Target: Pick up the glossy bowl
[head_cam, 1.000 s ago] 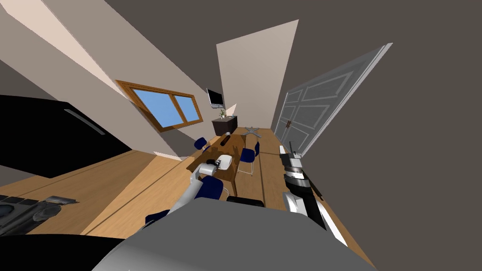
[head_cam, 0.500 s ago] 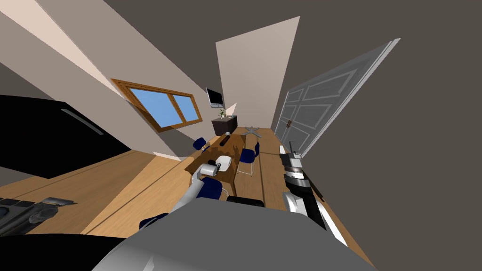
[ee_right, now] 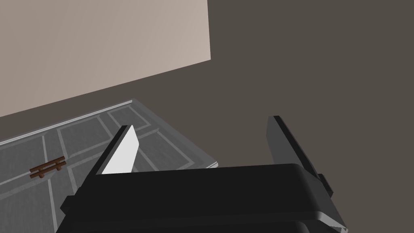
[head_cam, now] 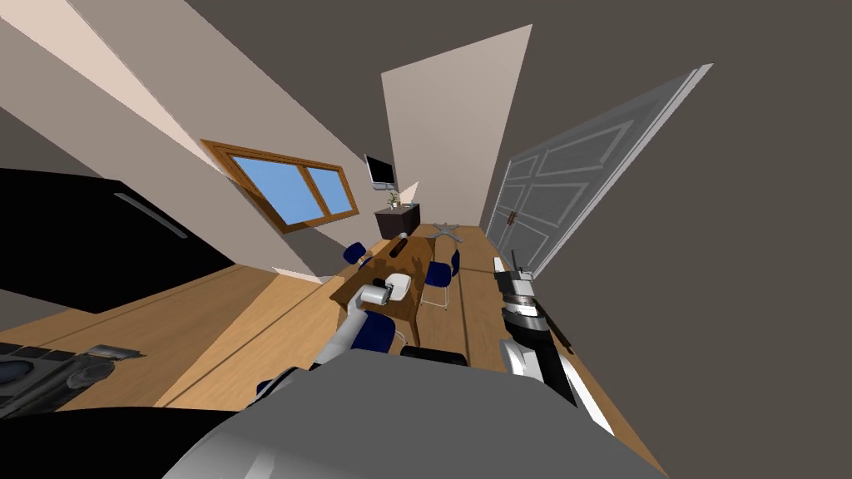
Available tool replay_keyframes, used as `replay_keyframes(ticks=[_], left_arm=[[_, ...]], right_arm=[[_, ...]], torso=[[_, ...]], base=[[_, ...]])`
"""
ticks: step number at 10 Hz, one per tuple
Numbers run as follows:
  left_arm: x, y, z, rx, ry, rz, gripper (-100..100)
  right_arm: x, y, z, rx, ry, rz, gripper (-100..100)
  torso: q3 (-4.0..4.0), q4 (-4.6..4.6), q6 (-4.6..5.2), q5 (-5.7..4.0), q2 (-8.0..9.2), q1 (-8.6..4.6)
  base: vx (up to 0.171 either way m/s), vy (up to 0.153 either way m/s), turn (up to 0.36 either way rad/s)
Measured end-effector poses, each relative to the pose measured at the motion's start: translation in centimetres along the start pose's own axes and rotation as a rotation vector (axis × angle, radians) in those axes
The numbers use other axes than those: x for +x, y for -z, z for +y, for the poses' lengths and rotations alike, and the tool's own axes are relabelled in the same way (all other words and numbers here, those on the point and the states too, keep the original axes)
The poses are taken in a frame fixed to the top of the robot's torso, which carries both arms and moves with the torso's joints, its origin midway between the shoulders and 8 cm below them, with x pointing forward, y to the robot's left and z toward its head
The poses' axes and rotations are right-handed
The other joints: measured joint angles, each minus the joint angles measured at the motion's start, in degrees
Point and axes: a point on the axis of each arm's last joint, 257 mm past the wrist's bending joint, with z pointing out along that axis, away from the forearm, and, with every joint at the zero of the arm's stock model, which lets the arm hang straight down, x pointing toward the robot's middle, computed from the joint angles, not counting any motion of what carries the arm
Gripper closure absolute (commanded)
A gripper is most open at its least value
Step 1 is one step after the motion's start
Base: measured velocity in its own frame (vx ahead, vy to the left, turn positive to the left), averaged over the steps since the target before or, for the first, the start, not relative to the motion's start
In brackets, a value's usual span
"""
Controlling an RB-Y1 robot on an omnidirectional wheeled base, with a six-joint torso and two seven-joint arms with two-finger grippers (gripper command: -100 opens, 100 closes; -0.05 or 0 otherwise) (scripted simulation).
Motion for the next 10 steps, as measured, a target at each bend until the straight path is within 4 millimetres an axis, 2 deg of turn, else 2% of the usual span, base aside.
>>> replay_keyframes(ticks=[1, 2, 4, 6, 8, 9, 10], left_arm=[[0.2, -0.3, -1.1, 0.011, 0.003, -0.001, -100], [0.1, -0.9, -0.6, -0.003, 0.006, -0.002, -100], [0.5, -1.2, -2.6, 0.022, 0.011, -0.002, -100], [0.4, -2.1, -1.6, -0.01, 0.014, -0.003, -100], [1.3, -2.9, -3.2, 0.006, 0.017, -0.003, -100], [1.2, -3.3, -2.5, -0.012, 0.019, -0.003, -100], [1.5, -3.3, -3.5, 0.0, 0.02, -0.003, -100]], right_arm=[[0.0, 0.0, 0.0, 0.0, 0.0, 0.0, 0], [0.0, 0.0, 0.0, 0.0, 0.0, 0.0, 0], [0.0, 0.0, 0.0, 0.0, 0.0, 0.0, 0], [0.0, 0.0, 0.0, 0.0, 0.0, 0.0, 0], [0.0, 0.0, 0.0, 0.0, 0.0, 0.0, 0], [0.0, 0.0, 0.0, 0.0, 0.0, 0.0, 0], [0.0, 0.0, 0.0, 0.0, 0.0, 0.0, 0]], torso=[[0.0, 0.0, 0.0, 0.0, -0.01, -0.03], [-0.03, -0.02, -0.02, -0.01, -0.06, -0.07], [-0.02, 0.01, 0.02, -0.02, -0.06, -0.08], [-0.06, -0.01, 0.0, -0.03, -0.12, -0.14], [-0.02, 0.01, 0.02, -0.02, -0.06, -0.1], [-0.05, 0.0, 0.0, -0.02, -0.12, -0.12], [-0.05, 0.01, 0.03, -0.03, -0.11, -0.11]], base=[[-0.018, 0.009, -0.021], [-0.04, 0.012, -0.022], [-0.019, 0.011, -0.031], [-0.026, 0.004, 0.001], [-0.019, 0.01, -0.027], [-0.017, 0.011, -0.032], [-0.03, 0.013, -0.036]])
